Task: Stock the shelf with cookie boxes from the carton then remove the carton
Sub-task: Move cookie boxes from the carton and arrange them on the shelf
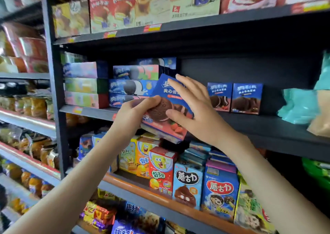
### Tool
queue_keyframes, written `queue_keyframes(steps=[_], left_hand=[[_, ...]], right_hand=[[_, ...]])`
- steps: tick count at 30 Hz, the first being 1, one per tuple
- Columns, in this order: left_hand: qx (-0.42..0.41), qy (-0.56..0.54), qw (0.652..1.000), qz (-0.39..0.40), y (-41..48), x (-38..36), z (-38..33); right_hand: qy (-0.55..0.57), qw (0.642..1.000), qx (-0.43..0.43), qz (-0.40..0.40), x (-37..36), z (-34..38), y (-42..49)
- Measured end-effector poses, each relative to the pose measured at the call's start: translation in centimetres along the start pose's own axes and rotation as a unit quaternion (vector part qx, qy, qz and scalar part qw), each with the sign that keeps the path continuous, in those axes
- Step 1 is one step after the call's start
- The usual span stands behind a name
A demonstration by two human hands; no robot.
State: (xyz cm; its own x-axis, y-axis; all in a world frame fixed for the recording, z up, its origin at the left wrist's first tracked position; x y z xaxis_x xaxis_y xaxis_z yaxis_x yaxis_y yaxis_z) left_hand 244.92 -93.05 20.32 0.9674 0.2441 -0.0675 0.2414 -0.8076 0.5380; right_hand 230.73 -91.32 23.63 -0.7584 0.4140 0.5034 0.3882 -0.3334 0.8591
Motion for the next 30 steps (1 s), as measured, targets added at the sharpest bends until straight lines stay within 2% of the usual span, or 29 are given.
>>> queue_keyframes(steps=[3, 6, 8, 11, 13, 15, 18, 23, 25, 27, 30], left_hand=[[-0.006, 0.015, 1.000, 0.016, 2.8, -2.0, -0.4], [0.051, 0.021, 0.997, 0.056, 6.0, -5.2, 0.6], [0.097, 0.011, 0.991, 0.090, 7.7, -7.5, 1.6], [0.125, 0.028, 0.979, 0.157, 10.0, -11.3, 3.0], [0.144, 0.034, 0.964, 0.223, 11.1, -14.1, 4.4], [0.132, 0.085, 0.950, 0.271, 12.2, -16.3, 5.9], [0.080, 0.197, 0.930, 0.301, 14.0, -18.4, 7.3], [0.017, 0.300, 0.916, 0.267, 17.1, -19.7, 7.9], [0.002, 0.322, 0.912, 0.254, 17.6, -19.9, 7.6], [0.002, 0.330, 0.910, 0.253, 17.7, -20.1, 7.7], [0.010, 0.335, 0.911, 0.240, 17.8, -20.0, 8.2]], right_hand=[[-0.023, 0.998, -0.051, 0.036, 1.0, -2.3, 1.9], [-0.059, 0.986, -0.140, 0.061, 2.6, -5.2, 3.0], [-0.103, 0.968, -0.223, 0.051, 4.3, -7.6, 3.4], [-0.169, 0.920, -0.347, 0.061, 6.2, -12.0, 3.6], [-0.197, 0.904, -0.372, 0.078, 6.2, -14.3, 3.7], [-0.235, 0.900, -0.358, 0.081, 5.7, -16.1, 4.0], [-0.287, 0.889, -0.342, 0.104, 4.2, -18.3, 3.9], [-0.368, 0.870, -0.311, 0.108, 3.5, -19.7, 3.9], [-0.442, 0.851, -0.263, 0.106, 3.5, -19.4, 4.5], [-0.520, 0.827, -0.177, 0.120, 2.8, -18.4, 5.2], [-0.525, 0.815, -0.080, 0.231, 0.4, -17.3, 4.7]])
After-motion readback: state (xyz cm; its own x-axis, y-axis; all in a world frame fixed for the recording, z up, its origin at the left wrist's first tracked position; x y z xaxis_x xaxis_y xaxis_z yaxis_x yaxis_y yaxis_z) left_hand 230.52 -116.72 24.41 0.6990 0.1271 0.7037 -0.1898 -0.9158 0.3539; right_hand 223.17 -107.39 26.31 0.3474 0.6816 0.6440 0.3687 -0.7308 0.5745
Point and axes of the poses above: each hand's wrist, its own y-axis towards the middle knuckle, its own x-axis out of the back of the hand, z = x × y, the point moved 9 cm from there along y, towards the middle knuckle, and after that the axes turned 8 degrees about -z, right-handed, at the moved point
